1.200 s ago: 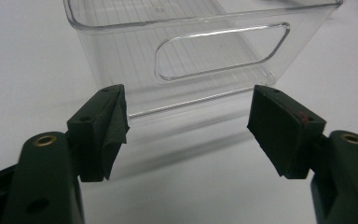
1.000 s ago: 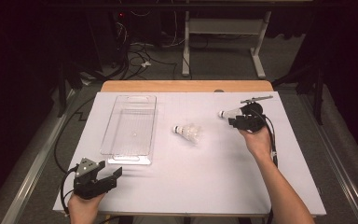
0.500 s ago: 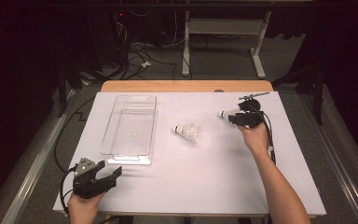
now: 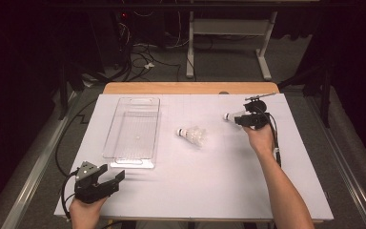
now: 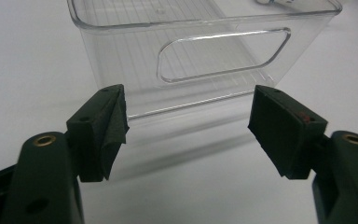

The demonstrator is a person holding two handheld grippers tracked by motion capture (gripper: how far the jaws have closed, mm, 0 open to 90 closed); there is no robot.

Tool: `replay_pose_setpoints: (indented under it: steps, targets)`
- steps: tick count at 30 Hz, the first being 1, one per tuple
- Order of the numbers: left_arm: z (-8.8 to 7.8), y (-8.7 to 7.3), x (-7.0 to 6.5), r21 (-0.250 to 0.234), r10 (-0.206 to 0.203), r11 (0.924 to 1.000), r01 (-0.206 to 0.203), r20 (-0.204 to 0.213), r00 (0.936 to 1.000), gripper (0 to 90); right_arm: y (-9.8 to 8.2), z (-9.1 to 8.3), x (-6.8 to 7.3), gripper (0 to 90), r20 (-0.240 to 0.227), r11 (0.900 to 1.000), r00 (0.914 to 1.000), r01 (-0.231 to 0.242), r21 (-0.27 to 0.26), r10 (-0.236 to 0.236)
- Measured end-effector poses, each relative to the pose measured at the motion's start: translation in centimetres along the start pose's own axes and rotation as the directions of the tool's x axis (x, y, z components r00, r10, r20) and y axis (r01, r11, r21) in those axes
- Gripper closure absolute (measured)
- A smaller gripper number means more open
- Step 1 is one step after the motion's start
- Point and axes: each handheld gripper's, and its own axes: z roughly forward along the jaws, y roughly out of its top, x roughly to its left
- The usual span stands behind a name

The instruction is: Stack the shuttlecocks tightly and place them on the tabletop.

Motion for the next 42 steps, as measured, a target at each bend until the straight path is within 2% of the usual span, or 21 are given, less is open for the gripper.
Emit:
replay_pose_setpoints:
  steps: [10,16,27,42]
  targets:
    - [0.0,0.0,0.0,0.003,0.003,1.0,-0.003,-0.001,1.0,28.8,-0.1,1.1,-0.3,64.6,0.007,0.999,0.9996,-0.027,0.025,0.027]
    - [0.0,0.0,-0.1,0.004,0.004,1.0,-0.004,-0.002,1.0,28.9,-0.1,1.7,-0.3,64.8,0.021,0.999,0.9996,-0.017,0.043,0.016]
    - [0.1,0.0,-0.1,0.006,0.004,1.0,-0.004,-0.001,1.0,28.9,-0.2,2.5,-0.6,65.9,0.005,0.998,0.9991,-0.043,0.05,0.043]
    - [0.1,0.0,-0.1,0.009,0.004,1.0,-0.004,0.003,1.0,28.9,-0.3,3.2,-0.5,75.9,0.005,0.997,0.9992,-0.039,0.064,0.038]
